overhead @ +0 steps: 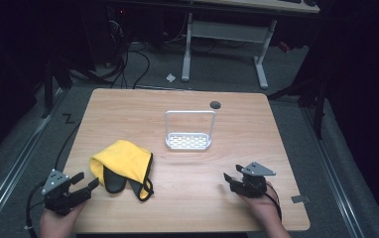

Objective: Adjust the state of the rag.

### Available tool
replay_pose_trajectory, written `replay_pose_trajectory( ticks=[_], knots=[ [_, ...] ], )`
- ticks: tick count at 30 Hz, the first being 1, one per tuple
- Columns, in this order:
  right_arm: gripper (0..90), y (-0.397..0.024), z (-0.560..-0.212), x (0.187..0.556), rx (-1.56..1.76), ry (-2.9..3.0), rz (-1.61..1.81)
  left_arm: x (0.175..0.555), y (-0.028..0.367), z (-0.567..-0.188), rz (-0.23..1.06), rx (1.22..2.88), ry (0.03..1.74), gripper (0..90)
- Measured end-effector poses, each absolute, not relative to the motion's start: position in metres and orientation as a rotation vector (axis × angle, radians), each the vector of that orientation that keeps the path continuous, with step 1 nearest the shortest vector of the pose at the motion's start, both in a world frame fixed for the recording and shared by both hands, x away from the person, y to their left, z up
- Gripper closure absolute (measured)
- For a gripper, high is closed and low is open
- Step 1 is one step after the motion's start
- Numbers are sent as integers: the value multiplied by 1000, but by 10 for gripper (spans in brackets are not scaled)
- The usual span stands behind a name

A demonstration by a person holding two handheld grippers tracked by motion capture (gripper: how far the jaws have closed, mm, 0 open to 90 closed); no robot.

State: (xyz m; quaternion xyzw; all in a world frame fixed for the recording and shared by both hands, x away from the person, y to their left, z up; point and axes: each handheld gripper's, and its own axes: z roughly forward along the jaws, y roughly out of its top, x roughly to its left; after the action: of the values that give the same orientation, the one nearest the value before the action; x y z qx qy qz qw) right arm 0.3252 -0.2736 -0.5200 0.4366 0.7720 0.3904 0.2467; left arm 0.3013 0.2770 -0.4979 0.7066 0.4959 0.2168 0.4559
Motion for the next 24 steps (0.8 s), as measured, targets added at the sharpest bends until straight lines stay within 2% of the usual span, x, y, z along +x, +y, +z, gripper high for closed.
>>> replay_pose_trajectory(
  ticks=[6,12,15,16,18,19,24],
  knots=[
    [433,-271,-521,324,1180,2114,1062,307,272,-484,552,1723,1181,407],
    [455,-269,-520,323,1191,2136,1069,344,250,-464,522,1769,1173,436],
    [466,-270,-519,323,1194,2138,1088,359,246,-465,529,1793,1197,424],
    [468,-269,-518,323,1197,2141,1090,376,242,-472,493,1837,1242,421],
    [470,-269,-518,323,1201,2144,1090,385,240,-481,476,1885,1272,433],
    [472,-269,-518,323,1201,2147,1092,390,239,-489,445,1918,1285,469],
    [506,-270,-519,324,1208,2155,1087,391,232,-509,398,2011,1288,782]
  ],
)
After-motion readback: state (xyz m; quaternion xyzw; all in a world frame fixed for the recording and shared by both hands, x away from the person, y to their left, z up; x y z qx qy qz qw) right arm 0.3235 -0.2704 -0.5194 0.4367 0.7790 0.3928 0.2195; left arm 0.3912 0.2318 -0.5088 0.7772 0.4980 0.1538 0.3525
